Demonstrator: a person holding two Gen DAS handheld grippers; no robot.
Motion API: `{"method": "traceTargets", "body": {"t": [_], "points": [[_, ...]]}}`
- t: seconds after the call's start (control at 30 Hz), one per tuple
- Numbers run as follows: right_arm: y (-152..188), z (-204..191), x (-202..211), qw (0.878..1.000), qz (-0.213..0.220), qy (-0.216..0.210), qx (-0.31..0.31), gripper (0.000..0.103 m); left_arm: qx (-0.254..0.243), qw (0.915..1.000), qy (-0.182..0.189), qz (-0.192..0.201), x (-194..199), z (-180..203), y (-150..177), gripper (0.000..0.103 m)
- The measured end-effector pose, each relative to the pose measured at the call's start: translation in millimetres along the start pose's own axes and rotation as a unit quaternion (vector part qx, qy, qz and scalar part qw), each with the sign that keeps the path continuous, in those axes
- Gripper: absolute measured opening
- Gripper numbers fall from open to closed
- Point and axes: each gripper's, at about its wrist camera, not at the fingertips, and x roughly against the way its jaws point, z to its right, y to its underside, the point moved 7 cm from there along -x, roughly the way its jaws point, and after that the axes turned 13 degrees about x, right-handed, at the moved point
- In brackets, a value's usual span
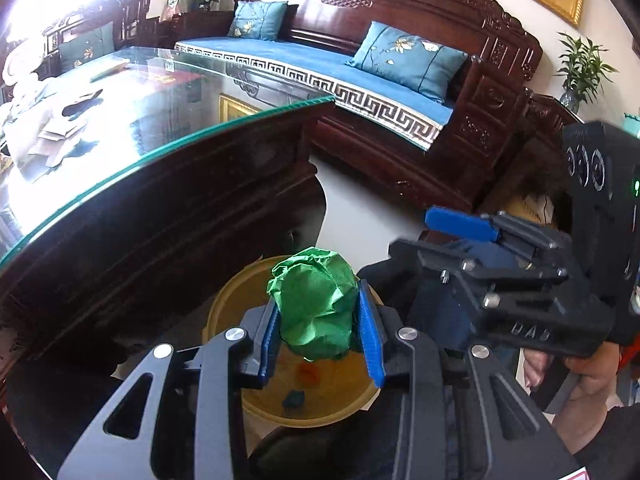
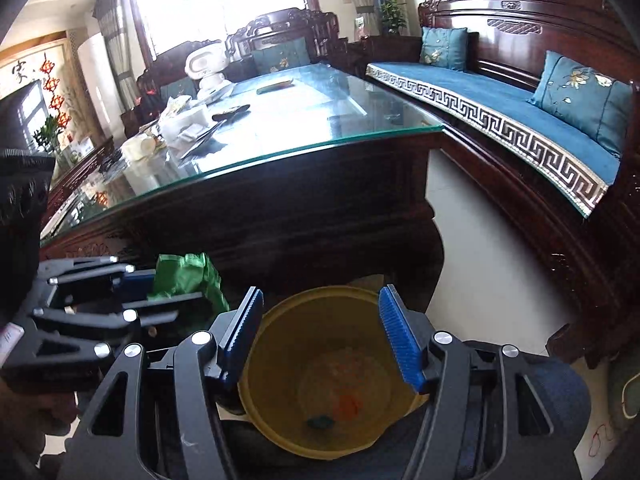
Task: Collect trash
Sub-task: 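Carry both papers over the yellow bin and open both tools to drop them, then return both tools to the table toward the white folded paper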
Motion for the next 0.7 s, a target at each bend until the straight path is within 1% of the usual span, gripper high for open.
{"method": "traceTargets", "body": {"t": [0.17,0.23,0.27,0.3,0.43,0.7], "points": [[0,19,6,1.0,0.004,0.025,-0.013,0.06,-0.016,0.9997,0.006,-0.017,-13,12,3,0.037],[-1,23,8,1.0,0.006,0.027,-0.016,0.06,-0.024,0.9993,0.011,-0.025,-19,17,2,0.042],[-1,25,9,0.999,0.008,0.029,-0.017,0.06,-0.027,0.9992,0.012,-0.029,-22,19,3,0.052],[-1,28,10,0.999,0.009,0.03,-0.019,0.06,-0.028,0.999,0.013,-0.033,-25,21,3,0.058],[-1,35,8,0.999,0.007,0.042,-0.019,0.06,-0.038,0.9982,0.018,-0.044,-35,28,6,0.058],[-7,36,3,0.999,0.008,0.032,-0.021,0.059,-0.029,0.9984,0.019,-0.046,-42,27,1,0.058]]}}
